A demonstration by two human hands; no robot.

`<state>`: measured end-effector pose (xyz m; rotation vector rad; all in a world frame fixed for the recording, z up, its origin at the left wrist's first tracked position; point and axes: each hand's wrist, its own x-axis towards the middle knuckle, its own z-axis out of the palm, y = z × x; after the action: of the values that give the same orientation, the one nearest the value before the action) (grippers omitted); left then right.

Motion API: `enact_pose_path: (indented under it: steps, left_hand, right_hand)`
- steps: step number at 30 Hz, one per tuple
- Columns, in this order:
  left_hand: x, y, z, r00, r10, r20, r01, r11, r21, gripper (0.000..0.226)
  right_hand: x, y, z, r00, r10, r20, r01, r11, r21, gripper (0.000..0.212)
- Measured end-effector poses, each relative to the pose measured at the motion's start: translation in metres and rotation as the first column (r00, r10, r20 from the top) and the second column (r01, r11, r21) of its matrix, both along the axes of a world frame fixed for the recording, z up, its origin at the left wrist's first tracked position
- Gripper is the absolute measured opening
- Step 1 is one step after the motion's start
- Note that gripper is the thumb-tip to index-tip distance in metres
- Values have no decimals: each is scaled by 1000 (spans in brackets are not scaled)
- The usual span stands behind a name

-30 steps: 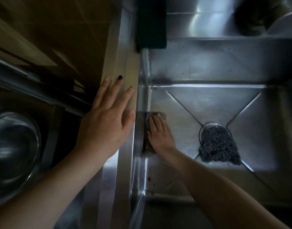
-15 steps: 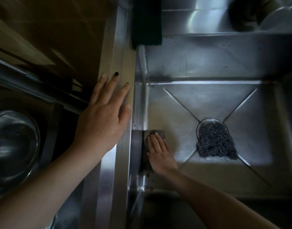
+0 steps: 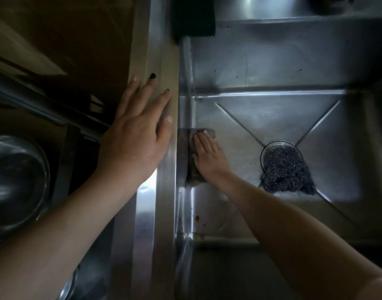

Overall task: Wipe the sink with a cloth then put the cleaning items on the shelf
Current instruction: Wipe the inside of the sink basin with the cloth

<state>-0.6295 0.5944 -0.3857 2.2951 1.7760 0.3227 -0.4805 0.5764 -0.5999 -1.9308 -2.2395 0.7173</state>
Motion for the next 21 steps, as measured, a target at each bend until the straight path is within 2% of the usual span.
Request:
enact_pose_path:
  steps: [7, 17, 19, 21]
  left_hand:
    - [-3, 1, -4, 999, -8, 41, 6, 999, 44, 43]
    - [-1, 1, -3, 996, -10, 90, 8, 1000, 21, 41]
    - [-1, 0, -1, 993, -18, 117, 12, 999, 48, 35]
    - [-3, -3, 1, 990, 0, 141, -12, 996, 87, 31]
  right_hand:
    - [-2, 13, -1, 999, -53, -8, 53, 998, 14, 57]
    - [13, -33, 14, 998, -36, 50, 42, 989, -141, 69]
    - [15, -42, 19, 996, -30, 79, 45, 981, -189, 78]
    - [18, -49, 26, 997, -20, 80, 37, 977, -210, 77]
